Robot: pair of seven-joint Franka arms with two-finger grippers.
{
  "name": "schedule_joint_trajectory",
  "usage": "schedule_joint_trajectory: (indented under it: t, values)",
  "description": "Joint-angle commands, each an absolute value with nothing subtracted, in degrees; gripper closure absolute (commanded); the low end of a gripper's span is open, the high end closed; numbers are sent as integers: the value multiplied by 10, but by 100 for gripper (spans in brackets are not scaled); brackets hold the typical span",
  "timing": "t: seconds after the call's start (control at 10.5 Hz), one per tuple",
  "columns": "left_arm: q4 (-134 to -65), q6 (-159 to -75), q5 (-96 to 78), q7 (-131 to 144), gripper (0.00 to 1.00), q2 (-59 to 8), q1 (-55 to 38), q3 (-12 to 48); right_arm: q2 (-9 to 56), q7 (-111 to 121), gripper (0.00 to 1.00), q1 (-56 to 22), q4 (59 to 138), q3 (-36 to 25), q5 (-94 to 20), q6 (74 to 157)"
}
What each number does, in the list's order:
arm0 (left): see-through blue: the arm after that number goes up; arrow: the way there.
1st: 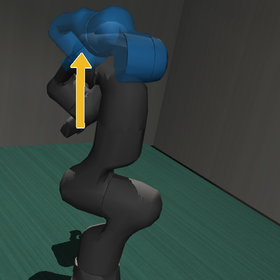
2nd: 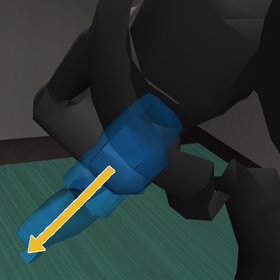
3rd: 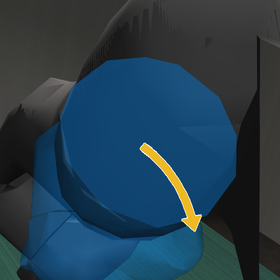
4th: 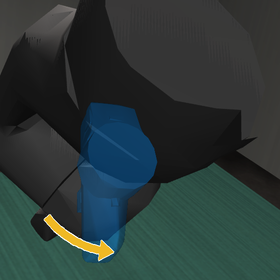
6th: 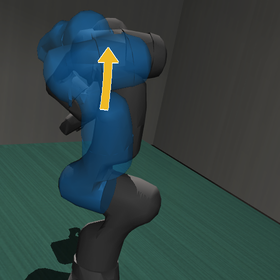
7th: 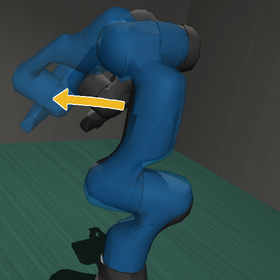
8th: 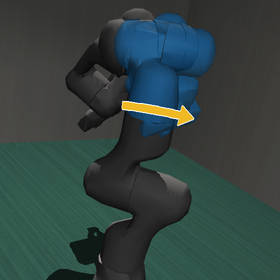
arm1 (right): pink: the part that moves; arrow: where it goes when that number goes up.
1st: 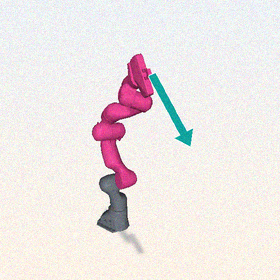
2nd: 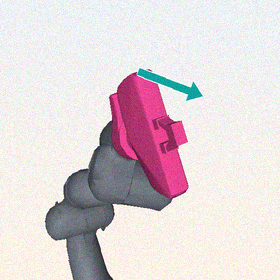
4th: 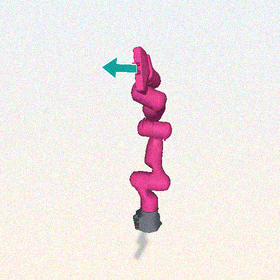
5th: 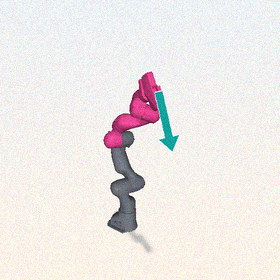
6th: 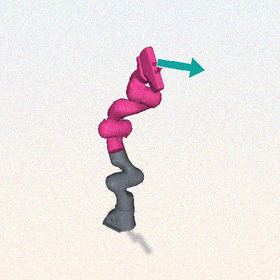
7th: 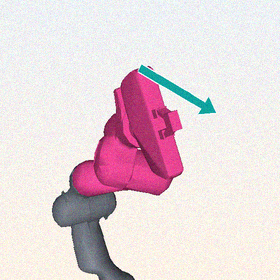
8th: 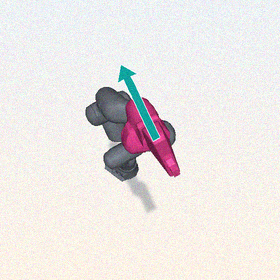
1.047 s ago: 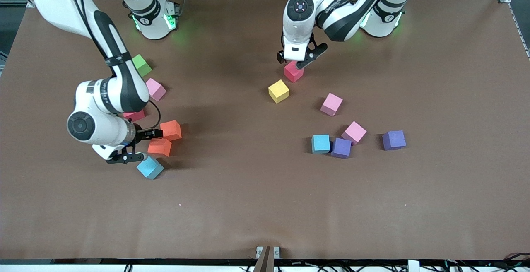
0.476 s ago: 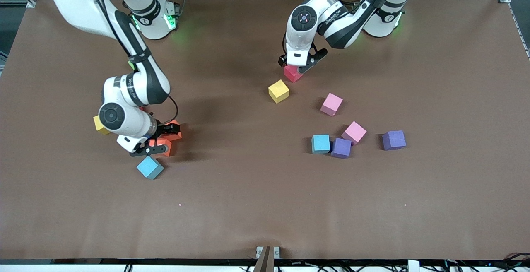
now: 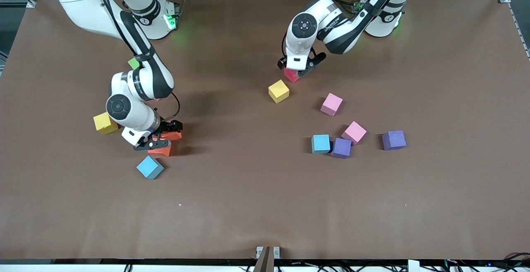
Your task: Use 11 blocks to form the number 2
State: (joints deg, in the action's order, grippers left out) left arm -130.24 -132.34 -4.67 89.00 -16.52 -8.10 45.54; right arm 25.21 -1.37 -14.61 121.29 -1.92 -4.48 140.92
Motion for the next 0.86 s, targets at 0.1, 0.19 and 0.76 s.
schedule_joint_trajectory:
  t: [0.1,0.19,0.76]
  values:
    - [-1303,-1349,-34,896,0,-185,-78,446,232,-14,0,-148,1233,-21,-56,1420]
    - [-1303,-1353,-34,896,0,-190,-80,446,235,-15,0,-148,1234,-21,-56,1431]
    - [-1304,-1381,-34,897,0,-212,-83,436,208,-9,80,-138,1232,-22,-56,1410]
